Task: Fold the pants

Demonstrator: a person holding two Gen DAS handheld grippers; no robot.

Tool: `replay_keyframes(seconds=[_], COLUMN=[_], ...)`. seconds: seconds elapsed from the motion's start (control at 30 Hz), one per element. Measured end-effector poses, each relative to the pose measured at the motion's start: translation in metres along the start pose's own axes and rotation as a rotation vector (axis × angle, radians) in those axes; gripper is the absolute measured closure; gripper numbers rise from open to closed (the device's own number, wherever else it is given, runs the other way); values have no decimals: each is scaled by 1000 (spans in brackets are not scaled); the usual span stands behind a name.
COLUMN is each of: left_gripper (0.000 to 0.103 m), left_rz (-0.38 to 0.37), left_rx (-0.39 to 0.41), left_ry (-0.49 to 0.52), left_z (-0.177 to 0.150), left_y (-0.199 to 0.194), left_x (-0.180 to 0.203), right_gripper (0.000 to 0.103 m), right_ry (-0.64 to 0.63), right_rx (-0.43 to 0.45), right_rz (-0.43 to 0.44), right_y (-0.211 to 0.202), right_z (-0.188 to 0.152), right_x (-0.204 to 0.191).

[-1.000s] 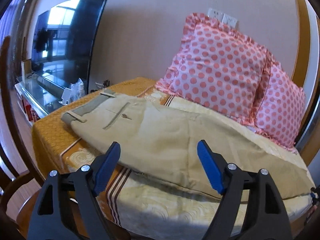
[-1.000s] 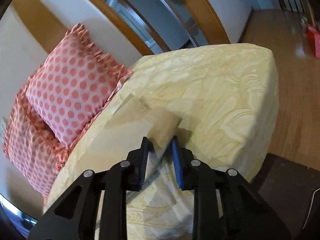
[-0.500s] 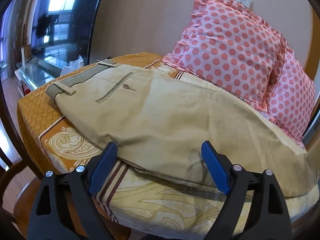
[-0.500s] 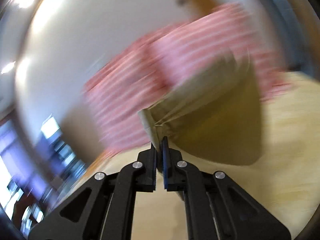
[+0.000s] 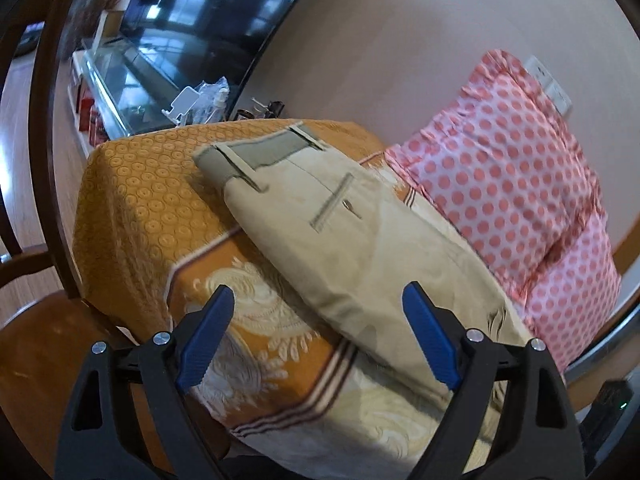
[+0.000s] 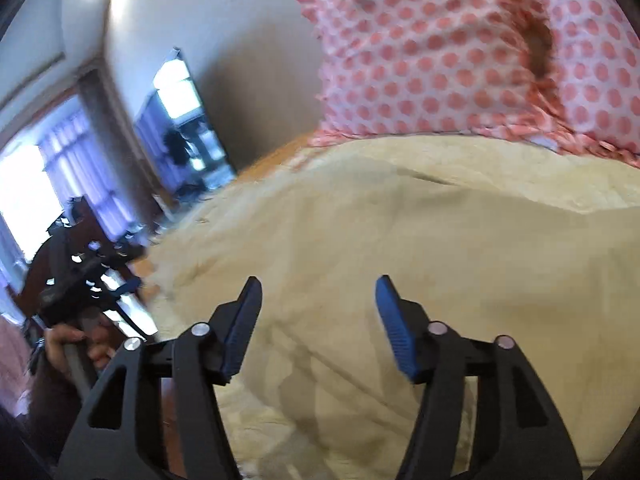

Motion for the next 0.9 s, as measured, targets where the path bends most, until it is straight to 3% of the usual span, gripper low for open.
replay_keyframes(seconds=[0.1,0.23,0.47,0.63,0.7,0.8,0.9], left_gripper=[16,16,16,15,20,37,38], left_rz=[2,-6,-12,-76,-93,-127,-121], left_rx=[6,6,5,52,67,106,99], left_ry=[-14,-62,-115,-226,-234,-289,-288], left_z=[9,22,40,41,38,32,30], left_y=[7,21,42,41,38,30,31], left_x=[-5,-14,-21,-31,-33,-43,-45], right_gripper=[44,36,35,34,33,32,31], right_ry=[82,59,60,64,63,61,63], right_rx=[-91,-92,-90,-87,-88,-88,-87], right_rz=[37,37,51,68,75,83,91], right_y=[10,10,17,15,15,15,15], right_z=[-1,-7,-6,-7,-7,-7,-6], right_x=[15,12,4,5,6,5,6])
Point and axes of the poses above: each gripper's, at about its wrist camera, not at the fingertips, and y roughly the way its jaws point, x to its right, z to its top, the point moved 2 cm from there along y, roughly the way its jaws point, and after that the axes turned 12 degrees about y, right-handed, at the moved point
